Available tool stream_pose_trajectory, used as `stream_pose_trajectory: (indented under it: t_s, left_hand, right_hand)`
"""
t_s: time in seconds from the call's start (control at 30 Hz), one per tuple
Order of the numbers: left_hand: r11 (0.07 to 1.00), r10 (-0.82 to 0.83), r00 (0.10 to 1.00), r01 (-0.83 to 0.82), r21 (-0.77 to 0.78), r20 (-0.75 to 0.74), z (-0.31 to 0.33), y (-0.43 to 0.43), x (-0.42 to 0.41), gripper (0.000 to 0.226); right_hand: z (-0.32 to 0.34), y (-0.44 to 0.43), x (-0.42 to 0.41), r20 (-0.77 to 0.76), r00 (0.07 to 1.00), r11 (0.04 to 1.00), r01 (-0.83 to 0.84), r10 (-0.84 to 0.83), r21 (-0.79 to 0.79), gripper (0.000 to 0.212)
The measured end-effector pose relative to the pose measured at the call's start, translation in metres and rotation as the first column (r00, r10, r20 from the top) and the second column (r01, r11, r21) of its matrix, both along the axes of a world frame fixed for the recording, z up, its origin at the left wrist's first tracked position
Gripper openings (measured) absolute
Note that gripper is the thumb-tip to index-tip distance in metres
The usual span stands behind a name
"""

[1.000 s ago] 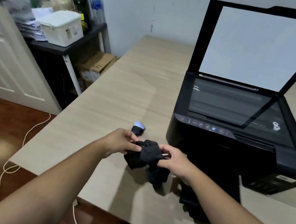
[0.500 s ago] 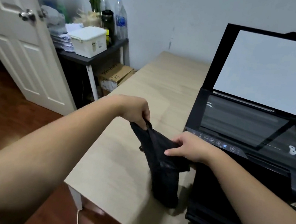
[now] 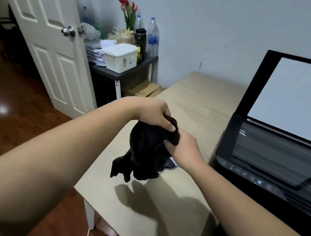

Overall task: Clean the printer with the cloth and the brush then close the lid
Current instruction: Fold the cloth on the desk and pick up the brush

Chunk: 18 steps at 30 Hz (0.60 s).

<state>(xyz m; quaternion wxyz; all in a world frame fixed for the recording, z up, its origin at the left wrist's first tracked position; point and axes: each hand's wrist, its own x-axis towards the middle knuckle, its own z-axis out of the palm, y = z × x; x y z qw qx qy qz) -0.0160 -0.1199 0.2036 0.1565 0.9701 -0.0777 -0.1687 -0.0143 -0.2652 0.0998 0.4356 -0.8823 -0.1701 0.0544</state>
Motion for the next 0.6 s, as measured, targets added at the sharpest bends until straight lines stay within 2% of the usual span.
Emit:
stream_pose_trajectory:
  t_s: [0.07,0.13,0.2,0.27,0.33,0.43,0.5,0.6]
  left_hand:
    - [1.000,0.023,0.994,-0.024,-0.003,-0.111,0.006,0.022,-0.002,0.017]
    - [0.998,0.057,0.970,-0.057,0.005,-0.235,0.008,0.050,-0.003,0.012]
    - [0.993,0.110,0.945,-0.088,0.084,-0.307,0.005,0.078,-0.006,0.016]
    - [0.974,0.176,0.929,-0.117,0.194,-0.324,-0.005,0.101,-0.010,0.017]
    - [0.955,0.216,0.924,-0.133,0.264,-0.316,-0.017,0.122,-0.014,0.018]
    - [0.945,0.243,0.946,-0.181,0.271,-0.215,-0.027,0.152,-0.017,0.006]
    - [0.943,0.261,0.963,-0.241,0.228,-0.063,-0.026,0.171,-0.014,0.005]
    - [0.916,0.401,0.890,-0.397,-0.063,0.218,-0.019,0.193,-0.008,0.008]
  right_hand:
    - [0.007,-0.003,0.009,-0.022,0.998,0.998,-0.062,0.062,-0.013,0.002]
    - [0.019,-0.013,0.019,-0.044,0.991,0.991,-0.130,0.129,-0.033,0.009]
    - [0.030,-0.018,0.030,0.007,0.987,0.983,-0.158,0.159,-0.091,0.012]
    - [0.043,-0.017,0.038,0.063,0.981,0.977,-0.176,0.185,-0.123,0.017]
    - [0.053,-0.013,0.045,0.046,0.976,0.972,-0.205,0.211,-0.113,0.020]
    - [0.060,-0.008,0.057,-0.038,0.975,0.971,-0.222,0.220,-0.086,0.020]
    - [0.058,-0.003,0.068,-0.055,0.984,0.983,-0.171,0.168,-0.068,0.022]
    - [0.054,0.009,0.087,-0.002,1.000,1.000,-0.009,0.009,-0.017,0.010]
